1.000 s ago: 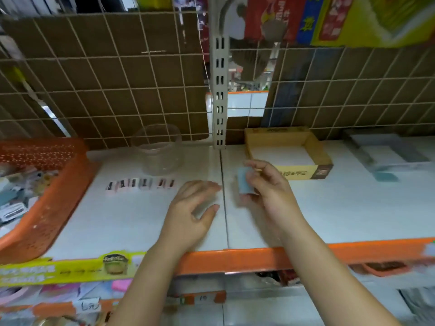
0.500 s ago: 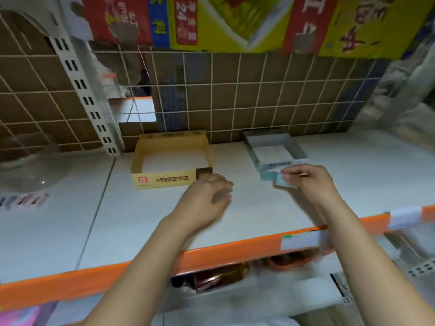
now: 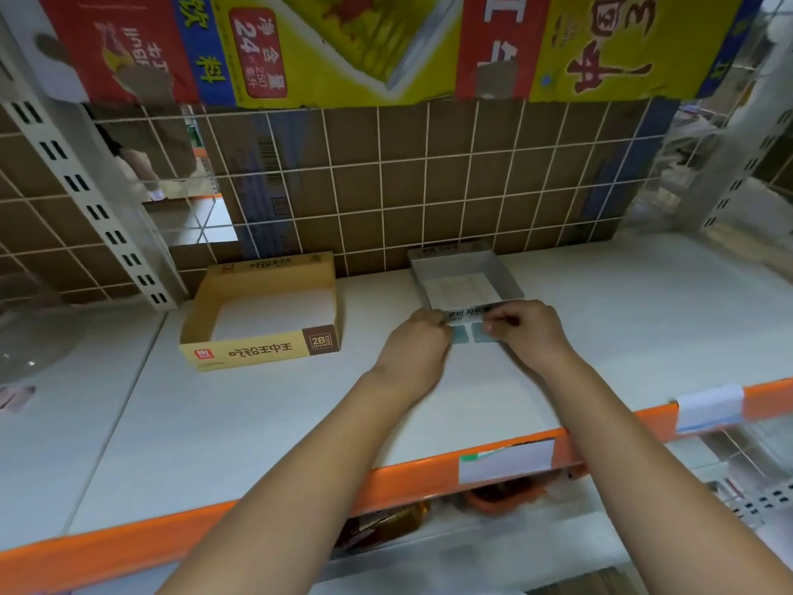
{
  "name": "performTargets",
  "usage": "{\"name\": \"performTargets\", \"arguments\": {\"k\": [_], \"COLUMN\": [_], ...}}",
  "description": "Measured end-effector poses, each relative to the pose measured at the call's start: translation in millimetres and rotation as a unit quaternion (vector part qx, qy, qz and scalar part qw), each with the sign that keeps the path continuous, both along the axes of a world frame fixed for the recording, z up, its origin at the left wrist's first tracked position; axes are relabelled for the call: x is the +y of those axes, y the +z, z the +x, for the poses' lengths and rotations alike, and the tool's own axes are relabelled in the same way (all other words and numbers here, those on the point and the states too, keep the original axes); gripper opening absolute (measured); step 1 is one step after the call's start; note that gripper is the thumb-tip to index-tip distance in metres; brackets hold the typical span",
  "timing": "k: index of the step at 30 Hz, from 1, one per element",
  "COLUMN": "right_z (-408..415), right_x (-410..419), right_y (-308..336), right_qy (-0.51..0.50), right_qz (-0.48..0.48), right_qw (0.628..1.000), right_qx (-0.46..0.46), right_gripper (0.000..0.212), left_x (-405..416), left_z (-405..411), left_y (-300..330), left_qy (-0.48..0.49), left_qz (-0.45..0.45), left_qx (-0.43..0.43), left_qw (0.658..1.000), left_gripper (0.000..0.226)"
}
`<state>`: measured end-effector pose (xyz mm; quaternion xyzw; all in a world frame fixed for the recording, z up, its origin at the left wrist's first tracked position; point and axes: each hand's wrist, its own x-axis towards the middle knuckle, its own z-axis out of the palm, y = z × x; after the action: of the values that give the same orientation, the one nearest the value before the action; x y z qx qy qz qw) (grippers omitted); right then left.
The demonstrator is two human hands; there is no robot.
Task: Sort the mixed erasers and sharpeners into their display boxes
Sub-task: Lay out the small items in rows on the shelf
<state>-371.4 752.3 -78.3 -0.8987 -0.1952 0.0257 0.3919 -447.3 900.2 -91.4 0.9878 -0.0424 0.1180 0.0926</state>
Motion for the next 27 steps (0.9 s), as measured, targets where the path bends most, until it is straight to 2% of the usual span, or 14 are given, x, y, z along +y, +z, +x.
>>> {"name": "performTargets", "arguments": {"k": [5,9,12,14,21,27], "right_z": [-4,-18,-38,-50,-104,-164], "right_x": [0,8,28,48,146,239], "right_y": [-1,6,16,22,42,55], "right_qy": [0.02,0.037,0.096,0.14,0.305,0.4], "right_qz": [-0.097,-0.114,-0.118,-0.109,-0.065,-0.042], "right_qw": [0.992,0.983,0.974,0.967,0.928,0.889], "right_qx": [-0.083,-0.141,-0.169,-0.181,-0.203,-0.22], "right_gripper": [0.021,0.022,0.025,0.026,0.027,0.028], "left_x": [-1,11,32,48,124,200], "left_z": [1,-15,-40,-64,-158,-241], "left_y": [0,12,28,38,59,77], "left_qy": [-0.001,-0.005,0.014,0.031,0.169,0.268], "left_qz": [-0.001,-0.019,-0.012,-0.015,-0.002,0.034], "left_qx": [-0.014,-0.065,-0.079,-0.081,-0.109,-0.114], "left_qw": [1.0,0.998,0.997,0.996,0.98,0.956], "left_gripper": [0.026,0.029,0.028,0.036,0.04,0.041]}}
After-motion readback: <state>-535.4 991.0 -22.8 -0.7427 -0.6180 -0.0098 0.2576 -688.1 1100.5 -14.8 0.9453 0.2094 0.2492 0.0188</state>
